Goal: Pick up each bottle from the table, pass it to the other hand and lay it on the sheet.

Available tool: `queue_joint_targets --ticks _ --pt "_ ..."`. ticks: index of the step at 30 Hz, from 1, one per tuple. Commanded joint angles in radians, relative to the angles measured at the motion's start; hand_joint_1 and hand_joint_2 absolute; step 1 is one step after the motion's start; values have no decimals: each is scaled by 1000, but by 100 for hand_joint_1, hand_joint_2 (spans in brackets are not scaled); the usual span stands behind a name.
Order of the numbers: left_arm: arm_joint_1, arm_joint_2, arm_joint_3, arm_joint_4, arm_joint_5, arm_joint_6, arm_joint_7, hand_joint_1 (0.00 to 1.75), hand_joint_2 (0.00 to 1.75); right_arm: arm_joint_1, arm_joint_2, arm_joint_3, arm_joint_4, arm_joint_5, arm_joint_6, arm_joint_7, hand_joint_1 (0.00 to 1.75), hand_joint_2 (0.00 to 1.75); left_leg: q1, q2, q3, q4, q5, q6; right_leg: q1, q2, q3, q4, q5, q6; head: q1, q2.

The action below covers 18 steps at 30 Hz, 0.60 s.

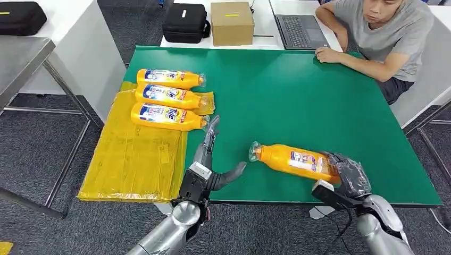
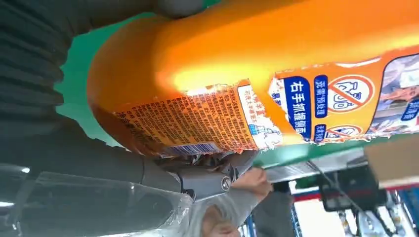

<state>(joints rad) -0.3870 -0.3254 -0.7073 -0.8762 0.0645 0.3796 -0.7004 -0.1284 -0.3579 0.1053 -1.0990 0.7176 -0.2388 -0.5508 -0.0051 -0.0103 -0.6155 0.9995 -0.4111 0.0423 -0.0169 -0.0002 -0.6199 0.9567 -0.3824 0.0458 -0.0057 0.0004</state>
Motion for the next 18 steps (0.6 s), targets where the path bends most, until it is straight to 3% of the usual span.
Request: queue_joint_targets --ticks 1,8,11,14,18 --pt "-27 17 -7 37 5 10 2 0 175 -44 81 -59 15 -68 -9 -38 175 175 1 4 7 0 -3 -3 1 3 6 0 -2 -2 0 0" --pt "-21 20 -1 23 14 21 2 0 175 -77 104 -73 38 -207 -41 -103 175 175 0 6 5 0 -3 -2 0 5 4 0 -1 -2 0 0" --pt "-23 12 6 24 32 21 2 0 175 -39 113 -75 -31 -281 -87 -147 175 175 0 4 4 0 -2 -2 1 3 4 0 -1 -2 0 0" --pt "-44 -22 23 112 141 -47 3 0 175 12 103 10 -140 -375 -222 -147 175 175 1 4 7 0 -4 -3 1 2 6 0 -3 -3 0 0" --pt "-32 -24 -44 103 231 -2 2 0 175 10 175 110 -183 -465 -305 -147 175 175 1 4 4 -1 -2 -2 1 3 3 -1 -1 -2 0 0"
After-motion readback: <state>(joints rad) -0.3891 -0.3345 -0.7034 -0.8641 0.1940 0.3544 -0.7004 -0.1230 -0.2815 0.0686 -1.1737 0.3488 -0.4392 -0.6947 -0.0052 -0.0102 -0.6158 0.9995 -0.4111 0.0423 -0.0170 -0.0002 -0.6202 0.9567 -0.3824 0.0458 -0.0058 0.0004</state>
